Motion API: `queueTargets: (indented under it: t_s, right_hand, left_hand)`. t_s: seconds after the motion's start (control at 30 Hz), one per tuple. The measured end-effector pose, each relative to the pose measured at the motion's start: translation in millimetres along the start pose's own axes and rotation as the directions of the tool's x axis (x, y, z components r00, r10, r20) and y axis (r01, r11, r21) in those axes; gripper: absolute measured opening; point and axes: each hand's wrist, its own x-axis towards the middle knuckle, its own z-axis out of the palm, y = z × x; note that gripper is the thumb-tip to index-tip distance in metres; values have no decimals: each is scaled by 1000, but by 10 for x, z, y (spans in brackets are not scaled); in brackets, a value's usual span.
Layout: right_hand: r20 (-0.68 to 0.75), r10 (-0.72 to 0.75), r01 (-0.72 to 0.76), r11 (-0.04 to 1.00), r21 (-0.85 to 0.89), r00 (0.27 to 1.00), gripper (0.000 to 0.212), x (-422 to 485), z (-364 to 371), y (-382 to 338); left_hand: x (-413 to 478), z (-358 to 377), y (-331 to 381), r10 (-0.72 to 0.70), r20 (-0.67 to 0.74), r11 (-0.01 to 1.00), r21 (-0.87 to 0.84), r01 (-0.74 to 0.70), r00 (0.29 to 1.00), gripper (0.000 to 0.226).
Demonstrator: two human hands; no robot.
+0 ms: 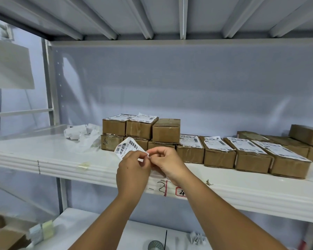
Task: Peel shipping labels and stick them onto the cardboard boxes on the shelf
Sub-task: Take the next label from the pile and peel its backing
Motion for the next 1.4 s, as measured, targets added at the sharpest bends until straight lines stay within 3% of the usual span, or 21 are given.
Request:
queueTargets:
  t_s: [0.17,0.5,0.57,0.7,0.83,1.13,1.3,1.4]
  right_hand:
    - [-32,-29,28,999,-32,999,24,-27,-29,-38]
    - [-134,-69,68,998,-17,989,27,-24,-45,-30]
    - [-131,-77,74,997,-27,988,24,-27,-45,-32]
    - [-32,-70,66,991,-113,997,11,-71,-19,-72]
    - [29,-84,88,983,-160,996,31,-95,9,-78]
    - [24,-80,80,997,5,997,34,-135,-36,-139]
    - [55,-50,50,999,7,997,35,-124,-40,-140]
    - [57,-24,24,1000,3,998,33,-118,-43,-128]
  left_hand:
    - [24,24,61,-118,35,993,-24,118,992,8]
    - [156,-15,68,-375,131,856,-331,397,918,14]
    - [151,-27,76,-371,130,849,-354,392,920,16]
    - [62,-53,161,-241,122,927,-265,266,963,15]
    - [31,-44,183,-203,65,942,-259,214,977,15]
    - [35,-19,153,-114,230,901,-385,198,966,23]
    - [120,3,133,-191,265,810,-501,304,945,24]
    - [133,59,131,-292,230,810,-457,368,928,20]
